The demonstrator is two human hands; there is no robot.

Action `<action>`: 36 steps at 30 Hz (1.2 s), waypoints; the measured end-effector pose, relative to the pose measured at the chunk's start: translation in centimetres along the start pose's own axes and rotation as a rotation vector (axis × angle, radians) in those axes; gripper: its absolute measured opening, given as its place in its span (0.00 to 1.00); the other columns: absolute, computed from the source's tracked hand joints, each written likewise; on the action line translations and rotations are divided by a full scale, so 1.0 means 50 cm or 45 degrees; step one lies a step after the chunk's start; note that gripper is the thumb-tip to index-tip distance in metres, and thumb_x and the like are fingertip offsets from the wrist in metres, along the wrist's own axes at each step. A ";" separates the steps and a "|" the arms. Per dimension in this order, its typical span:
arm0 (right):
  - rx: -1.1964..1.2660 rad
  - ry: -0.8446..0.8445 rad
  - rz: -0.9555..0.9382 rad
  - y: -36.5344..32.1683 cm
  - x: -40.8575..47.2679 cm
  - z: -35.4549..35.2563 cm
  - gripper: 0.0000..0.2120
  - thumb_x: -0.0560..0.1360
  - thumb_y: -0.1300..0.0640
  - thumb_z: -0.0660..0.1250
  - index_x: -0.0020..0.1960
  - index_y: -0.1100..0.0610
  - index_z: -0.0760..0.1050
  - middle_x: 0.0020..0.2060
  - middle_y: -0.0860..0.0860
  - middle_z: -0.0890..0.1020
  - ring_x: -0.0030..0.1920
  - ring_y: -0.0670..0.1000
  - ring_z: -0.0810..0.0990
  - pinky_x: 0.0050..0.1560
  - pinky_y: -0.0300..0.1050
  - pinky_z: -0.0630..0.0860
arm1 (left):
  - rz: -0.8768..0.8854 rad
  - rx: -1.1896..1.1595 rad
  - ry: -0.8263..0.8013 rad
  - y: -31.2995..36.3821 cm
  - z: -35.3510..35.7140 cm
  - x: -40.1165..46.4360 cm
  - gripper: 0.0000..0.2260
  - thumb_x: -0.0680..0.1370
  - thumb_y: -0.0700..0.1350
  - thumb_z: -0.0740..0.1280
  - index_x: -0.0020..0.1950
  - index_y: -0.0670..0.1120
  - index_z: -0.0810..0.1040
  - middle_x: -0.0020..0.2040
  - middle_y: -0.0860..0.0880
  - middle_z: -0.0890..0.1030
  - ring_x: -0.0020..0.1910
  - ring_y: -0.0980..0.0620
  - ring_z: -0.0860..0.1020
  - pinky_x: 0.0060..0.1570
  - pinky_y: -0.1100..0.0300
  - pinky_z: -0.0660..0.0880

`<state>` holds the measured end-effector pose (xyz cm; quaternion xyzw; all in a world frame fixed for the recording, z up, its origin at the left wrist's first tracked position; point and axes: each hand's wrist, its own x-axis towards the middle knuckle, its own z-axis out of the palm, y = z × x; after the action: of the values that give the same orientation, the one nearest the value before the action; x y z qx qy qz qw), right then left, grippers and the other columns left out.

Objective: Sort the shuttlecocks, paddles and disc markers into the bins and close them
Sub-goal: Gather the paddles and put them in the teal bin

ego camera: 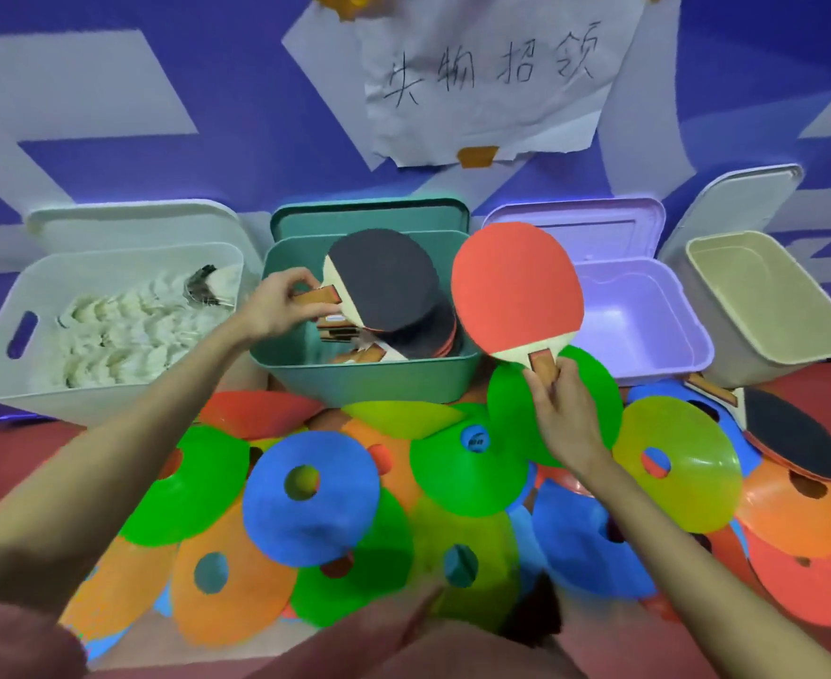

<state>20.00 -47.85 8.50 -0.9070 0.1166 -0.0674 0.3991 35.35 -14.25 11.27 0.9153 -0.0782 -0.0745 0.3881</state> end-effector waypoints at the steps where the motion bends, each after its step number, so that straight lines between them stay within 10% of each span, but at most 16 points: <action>1: -0.024 -0.011 0.008 -0.009 0.007 0.005 0.09 0.79 0.55 0.62 0.46 0.57 0.63 0.36 0.55 0.72 0.39 0.63 0.75 0.35 0.45 0.56 | 0.009 0.033 -0.068 -0.012 0.007 0.020 0.13 0.70 0.44 0.76 0.45 0.39 0.76 0.26 0.56 0.75 0.24 0.64 0.71 0.26 0.71 0.64; 13: -0.070 -0.159 0.071 -0.111 0.054 0.069 0.11 0.78 0.51 0.63 0.45 0.57 0.64 0.32 0.46 0.68 0.38 0.53 0.69 0.36 0.44 0.56 | -0.012 0.257 -0.481 -0.059 0.060 0.183 0.16 0.67 0.49 0.78 0.49 0.43 0.78 0.43 0.46 0.79 0.41 0.49 0.75 0.38 0.61 0.67; 16: 0.070 -0.233 0.247 -0.156 0.074 0.108 0.13 0.76 0.49 0.64 0.42 0.58 0.68 0.34 0.53 0.73 0.38 0.58 0.74 0.39 0.50 0.69 | -0.056 0.430 -0.477 -0.074 0.059 0.187 0.20 0.67 0.51 0.78 0.53 0.42 0.79 0.48 0.44 0.81 0.46 0.46 0.77 0.44 0.58 0.70; 21: 0.503 -0.328 0.511 -0.253 0.093 0.155 0.17 0.76 0.66 0.61 0.32 0.55 0.62 0.26 0.52 0.65 0.28 0.50 0.65 0.30 0.40 0.65 | -0.032 0.578 -0.498 -0.084 0.052 0.166 0.23 0.72 0.49 0.75 0.63 0.42 0.76 0.58 0.42 0.80 0.56 0.41 0.77 0.54 0.55 0.71; 36: 0.648 -0.198 0.910 -0.335 0.153 0.313 0.07 0.74 0.68 0.57 0.40 0.58 0.68 0.52 0.59 0.74 0.46 0.57 0.74 0.54 0.55 0.79 | 0.010 0.576 -0.283 -0.094 -0.011 0.116 0.18 0.76 0.46 0.69 0.64 0.41 0.76 0.60 0.41 0.79 0.58 0.42 0.77 0.58 0.53 0.72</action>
<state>33.38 -27.81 10.57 -0.6849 0.3719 0.1166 0.6156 41.50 -11.80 7.82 0.9647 -0.1387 -0.1538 0.1626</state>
